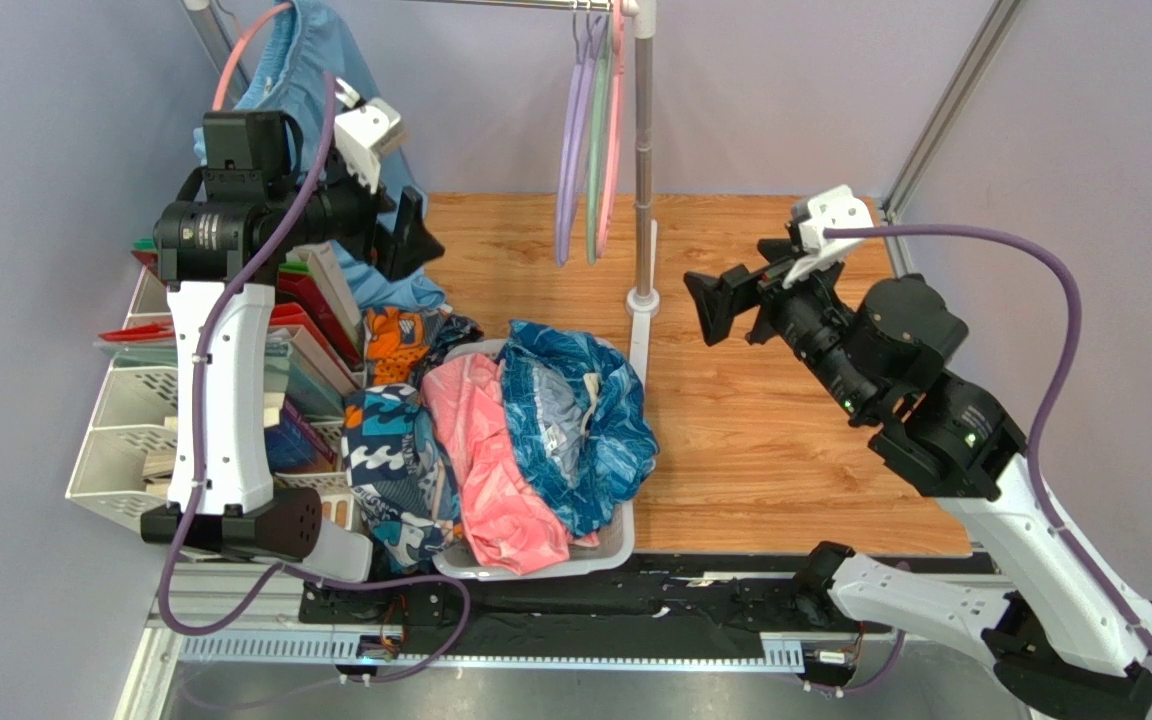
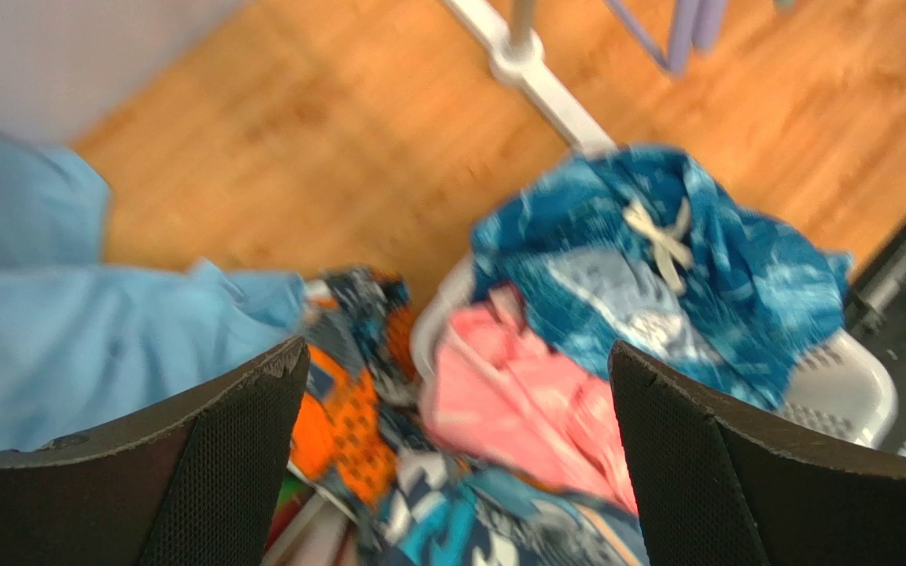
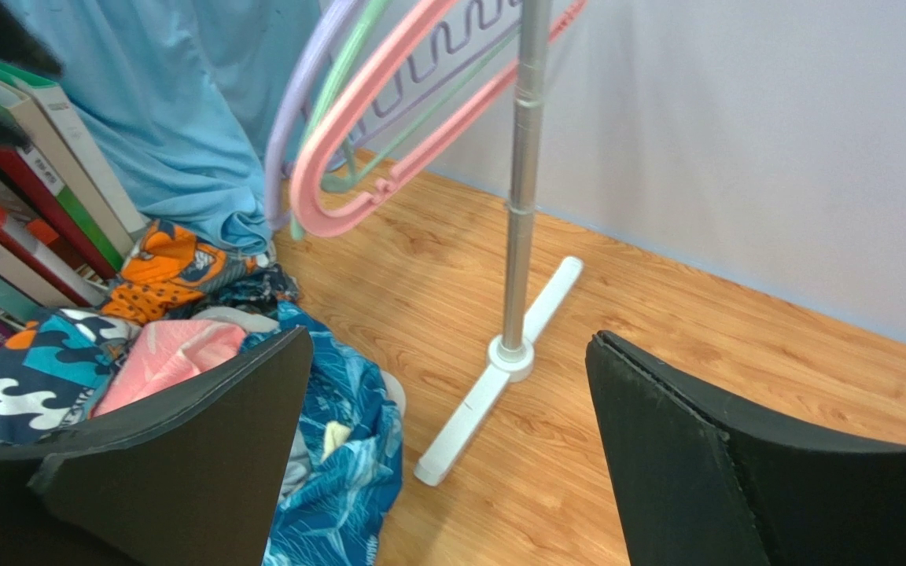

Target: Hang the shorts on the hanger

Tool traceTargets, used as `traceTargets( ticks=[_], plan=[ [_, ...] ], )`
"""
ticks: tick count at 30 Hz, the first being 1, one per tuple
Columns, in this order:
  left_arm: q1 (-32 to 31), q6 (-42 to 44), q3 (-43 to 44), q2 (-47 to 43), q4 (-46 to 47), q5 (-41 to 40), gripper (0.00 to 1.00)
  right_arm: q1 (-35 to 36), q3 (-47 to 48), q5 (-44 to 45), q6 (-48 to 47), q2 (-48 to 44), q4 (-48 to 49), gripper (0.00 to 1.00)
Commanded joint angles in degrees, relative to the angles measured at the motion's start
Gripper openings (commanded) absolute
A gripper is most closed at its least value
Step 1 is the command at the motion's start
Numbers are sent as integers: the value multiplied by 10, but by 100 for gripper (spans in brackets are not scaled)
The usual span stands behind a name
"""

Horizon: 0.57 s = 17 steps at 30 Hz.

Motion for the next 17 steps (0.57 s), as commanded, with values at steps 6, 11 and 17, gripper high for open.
traceTargets(
  ticks=[6,11,17],
  plan=[
    [-4,39,-214,-125,-79,-2,99,-97,-135,-26,73,-112,-36,92],
    [-7,28,-290,-164,-48,-4,99,-158,-217,-55,100,-186,-51,92],
    [-14,18,-284,-162,-40,-22,99,-200,-248,-82,106,-216,-65,92]
  ],
)
